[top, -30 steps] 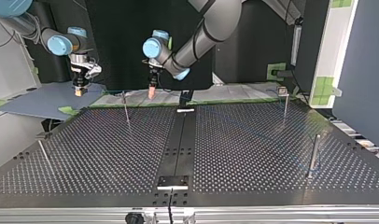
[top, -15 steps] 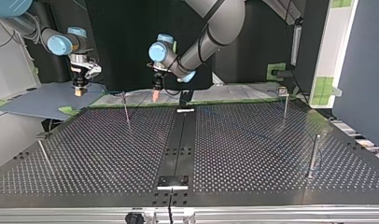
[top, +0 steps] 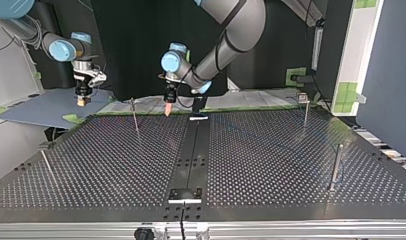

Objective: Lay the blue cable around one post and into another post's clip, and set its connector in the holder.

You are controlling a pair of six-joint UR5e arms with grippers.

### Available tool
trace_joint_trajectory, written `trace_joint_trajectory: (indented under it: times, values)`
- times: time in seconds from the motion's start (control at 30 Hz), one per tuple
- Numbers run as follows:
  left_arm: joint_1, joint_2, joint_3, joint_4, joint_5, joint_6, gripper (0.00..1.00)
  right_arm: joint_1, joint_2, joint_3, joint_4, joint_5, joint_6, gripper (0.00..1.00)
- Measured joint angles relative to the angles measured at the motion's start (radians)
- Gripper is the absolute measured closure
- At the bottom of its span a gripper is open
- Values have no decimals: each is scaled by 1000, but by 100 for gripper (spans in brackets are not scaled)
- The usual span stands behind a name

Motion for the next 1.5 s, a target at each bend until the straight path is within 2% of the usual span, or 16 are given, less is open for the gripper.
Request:
trace_joint_trajectory:
  times: [0.3,0.37,0.4,0.43,0.47,0.5,0.53,0.73,0.93,1.2,1.33,1.5]
  values:
    - [13,0,1,-13,9,12,100,-1,3,-11,3,-1,6,98]
    - [13,0,1,-20,13,12,71,-1,5,-11,4,-1,6,98]
    - [13,0,1,-25,16,11,71,-1,5,-11,4,-1,7,98]
    - [13,0,1,-30,19,9,47,0,6,-11,4,-2,7,98]
    - [13,0,1,-38,22,7,29,1,6,-11,5,-3,7,98]
    - [12,0,1,-45,25,6,29,2,7,-11,5,-3,7,98]
    - [12,1,1,-52,27,6,2,3,7,-11,5,-3,7,98]
    - [-1,2,0,-103,64,12,2,6,10,-11,8,-6,7,98]
    - [-9,25,-24,-144,110,43,2,7,12,-11,10,-16,7,98]
    - [-10,88,-88,-102,176,51,2,8,16,-11,16,-18,7,98]
    - [-17,120,-120,-74,208,54,2,8,17,-11,17,-19,13,98]
    - [-29,141,-159,-85,247,62,2,9,18,-11,20,-20,17,98]
